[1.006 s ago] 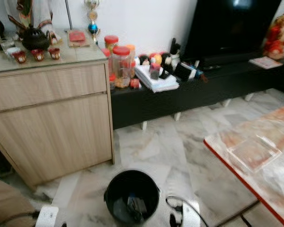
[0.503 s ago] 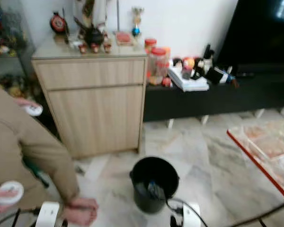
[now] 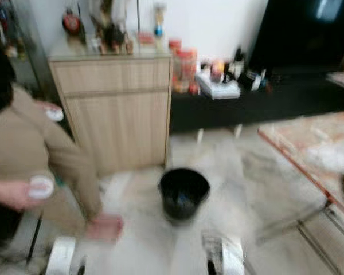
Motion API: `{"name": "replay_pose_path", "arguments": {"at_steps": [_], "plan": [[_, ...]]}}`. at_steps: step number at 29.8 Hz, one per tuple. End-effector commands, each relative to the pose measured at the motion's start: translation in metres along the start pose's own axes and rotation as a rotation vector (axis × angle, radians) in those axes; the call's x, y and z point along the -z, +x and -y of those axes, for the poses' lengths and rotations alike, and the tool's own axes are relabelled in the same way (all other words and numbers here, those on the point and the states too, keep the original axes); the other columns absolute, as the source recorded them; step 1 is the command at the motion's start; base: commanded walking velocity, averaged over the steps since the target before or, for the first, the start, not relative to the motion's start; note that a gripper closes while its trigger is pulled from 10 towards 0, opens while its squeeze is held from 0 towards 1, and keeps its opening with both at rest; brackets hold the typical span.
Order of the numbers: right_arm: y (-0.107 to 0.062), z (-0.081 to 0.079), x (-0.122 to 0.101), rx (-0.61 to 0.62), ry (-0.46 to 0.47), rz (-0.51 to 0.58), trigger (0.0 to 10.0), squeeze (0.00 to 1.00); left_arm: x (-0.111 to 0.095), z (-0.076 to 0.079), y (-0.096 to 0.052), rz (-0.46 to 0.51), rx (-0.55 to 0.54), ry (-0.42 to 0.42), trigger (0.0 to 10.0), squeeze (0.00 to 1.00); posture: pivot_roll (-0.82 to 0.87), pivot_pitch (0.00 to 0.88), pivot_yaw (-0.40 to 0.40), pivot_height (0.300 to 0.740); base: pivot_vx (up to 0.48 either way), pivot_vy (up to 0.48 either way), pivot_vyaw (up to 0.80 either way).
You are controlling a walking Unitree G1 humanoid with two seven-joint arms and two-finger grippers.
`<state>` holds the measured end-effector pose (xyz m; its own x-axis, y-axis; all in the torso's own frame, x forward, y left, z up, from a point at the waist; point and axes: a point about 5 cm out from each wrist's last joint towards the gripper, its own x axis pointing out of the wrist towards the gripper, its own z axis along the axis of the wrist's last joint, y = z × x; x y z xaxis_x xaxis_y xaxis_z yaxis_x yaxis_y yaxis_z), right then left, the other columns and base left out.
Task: Picking trash to rubbish bin
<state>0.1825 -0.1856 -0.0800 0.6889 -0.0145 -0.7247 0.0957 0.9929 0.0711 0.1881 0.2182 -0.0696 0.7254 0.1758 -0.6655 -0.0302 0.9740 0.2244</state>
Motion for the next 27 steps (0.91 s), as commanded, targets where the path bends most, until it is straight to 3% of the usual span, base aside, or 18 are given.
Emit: {"name": "replay_pose_path", "arguments": {"at_steps": [1,7,19,27], "plan": [[0.003,-0.001,-0.011,-0.003,-0.010,0.039,10.0,0.00,-0.011,-0.002,0.004,0.029,-0.003,0.010,10.0,0.00,0.18,0.025,-0.060,0.740,0.000,0.000,0.00],[0.006,-0.006,-0.026,-0.027,-0.020,0.095,10.0,0.00,-0.025,0.000,0.007,0.081,-0.004,-0.004,10.0,0.00,0.17,0.027,-0.058,0.740,0.000,0.000,0.00],[0.014,-0.029,-0.093,-0.118,-0.052,0.336,10.0,0.00,-0.096,0.017,0.016,0.340,0.052,-0.030,10.0,0.00,0.15,0.019,-0.051,0.740,0.000,0.000,0.00],[0.012,-0.050,-0.125,-0.190,-0.063,0.476,10.0,0.00,-0.129,0.027,0.014,0.469,0.079,-0.037,10.0,0.00,0.14,0.000,-0.045,0.740,0.000,0.000,0.00]]}}
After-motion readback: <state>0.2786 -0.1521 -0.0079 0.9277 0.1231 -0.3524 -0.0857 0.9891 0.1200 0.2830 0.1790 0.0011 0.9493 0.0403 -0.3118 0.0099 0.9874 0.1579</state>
